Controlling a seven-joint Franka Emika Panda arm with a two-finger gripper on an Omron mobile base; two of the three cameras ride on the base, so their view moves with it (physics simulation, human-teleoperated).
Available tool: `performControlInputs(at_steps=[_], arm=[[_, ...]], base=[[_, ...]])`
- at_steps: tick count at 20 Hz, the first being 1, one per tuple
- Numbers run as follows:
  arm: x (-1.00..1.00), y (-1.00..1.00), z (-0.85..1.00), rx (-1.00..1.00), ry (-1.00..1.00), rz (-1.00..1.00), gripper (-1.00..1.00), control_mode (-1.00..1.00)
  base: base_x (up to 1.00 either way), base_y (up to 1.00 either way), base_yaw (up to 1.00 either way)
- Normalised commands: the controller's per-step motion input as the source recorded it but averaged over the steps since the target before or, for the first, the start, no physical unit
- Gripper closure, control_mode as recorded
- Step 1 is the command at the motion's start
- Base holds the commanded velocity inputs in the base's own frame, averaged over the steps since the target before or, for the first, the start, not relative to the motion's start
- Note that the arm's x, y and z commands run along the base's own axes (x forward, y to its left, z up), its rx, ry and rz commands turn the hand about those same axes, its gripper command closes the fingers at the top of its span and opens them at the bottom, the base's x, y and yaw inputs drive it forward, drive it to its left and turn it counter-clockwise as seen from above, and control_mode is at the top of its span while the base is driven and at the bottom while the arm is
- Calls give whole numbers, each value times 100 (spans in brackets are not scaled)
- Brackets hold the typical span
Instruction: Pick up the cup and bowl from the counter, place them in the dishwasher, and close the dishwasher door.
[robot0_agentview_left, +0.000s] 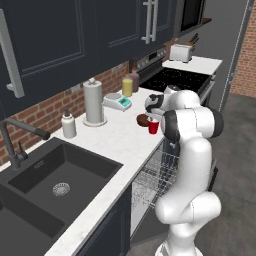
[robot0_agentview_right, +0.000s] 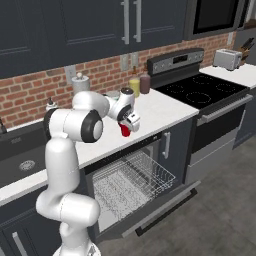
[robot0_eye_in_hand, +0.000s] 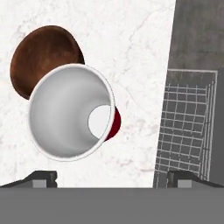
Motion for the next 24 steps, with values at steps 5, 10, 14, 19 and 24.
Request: performControlInputs(at_steps=[5, 10, 14, 19, 24], arm=[[12, -7, -1, 0, -5, -2, -100, -100], [21, -9, 0, 0, 0, -3, -100, -100], [25, -5, 0, 0, 0, -3, -100, -100], [32, 0, 0, 1, 0, -2, -100, -100], [34, 0, 0, 2, 0, -1, -100, -100]], base=[[0, 0, 0], [0, 0, 0], [0, 0, 0], [0, 0, 0], [0, 0, 0]])
